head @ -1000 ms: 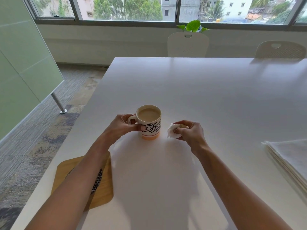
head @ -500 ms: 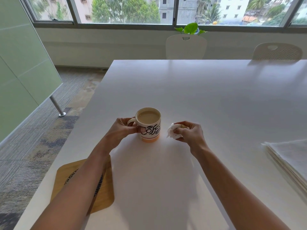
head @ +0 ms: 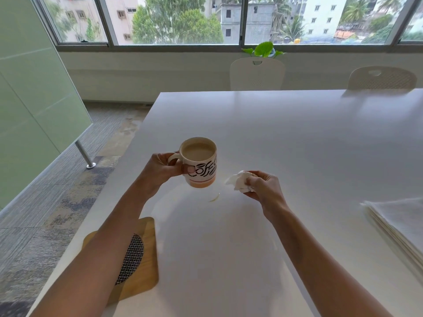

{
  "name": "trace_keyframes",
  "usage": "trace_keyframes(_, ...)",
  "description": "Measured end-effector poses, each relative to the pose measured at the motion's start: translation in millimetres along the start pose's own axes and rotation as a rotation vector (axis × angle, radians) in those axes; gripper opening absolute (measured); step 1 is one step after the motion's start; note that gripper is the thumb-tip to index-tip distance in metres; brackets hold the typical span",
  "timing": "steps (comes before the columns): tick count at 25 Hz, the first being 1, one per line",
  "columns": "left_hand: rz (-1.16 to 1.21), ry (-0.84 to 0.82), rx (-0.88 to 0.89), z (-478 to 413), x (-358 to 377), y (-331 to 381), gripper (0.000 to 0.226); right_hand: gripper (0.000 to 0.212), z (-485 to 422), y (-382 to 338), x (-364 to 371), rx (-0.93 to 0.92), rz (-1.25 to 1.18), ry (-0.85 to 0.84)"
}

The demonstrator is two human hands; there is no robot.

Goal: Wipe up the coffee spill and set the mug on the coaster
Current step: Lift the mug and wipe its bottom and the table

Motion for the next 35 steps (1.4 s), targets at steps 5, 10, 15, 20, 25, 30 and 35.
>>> trace_keyframes(5, -0.03, 0.0, 0.026, -1.7, 1.5, 19.1, 0.019, 0.029, -0.4, 8.4, 15.5, 0.049, -0.099, -0.022)
trace_keyframes(10, -0.09, 0.021, 0.042, -1.3, 5.2, 26.7, 0.057, 0.025, 3.6, 12.4, 38.0, 0.121, -0.227, -0.006)
trace_keyframes(15, -0.086, 0.034, 0.021, 0.3, 12.9, 30.6, 0.031, 0.03, 10.0, 6.7, 60.6, 0.217, -0.461, -0.028)
trace_keyframes(20, -0.091, 0.011, 0.009, 3.6, 25.8, 37.1, 0.034, 0.037, 19.3, 7.2, 74.5, 0.282, -0.679, -0.074)
trace_keyframes(25, -0.077, 0.017, 0.011, 4.5, 28.0, 38.6, 0.022, 0.035, 29.9, 2.0, 80.6, 0.271, -0.812, -0.137)
trace_keyframes(30, -0.054, 0.031, -0.029, 7.3, 30.7, 40.2, 0.016, 0.036, 36.7, 3.9, 79.3, 0.264, -0.888, -0.143)
trace_keyframes(35, -0.086, 0.052, -0.062, 7.3, 36.0, 41.3, 0.043, 0.031, 45.4, 10.1, 76.0, 0.279, -0.981, -0.07)
Point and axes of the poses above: each hand's wrist, its own z-axis away from the middle knuckle, its own x-axis out of the palm, y = z × x, the point moved 9 cm from there along -z, towards the middle knuckle, and after that the axes turned 1 degree about -y, right-handed, at the moved point
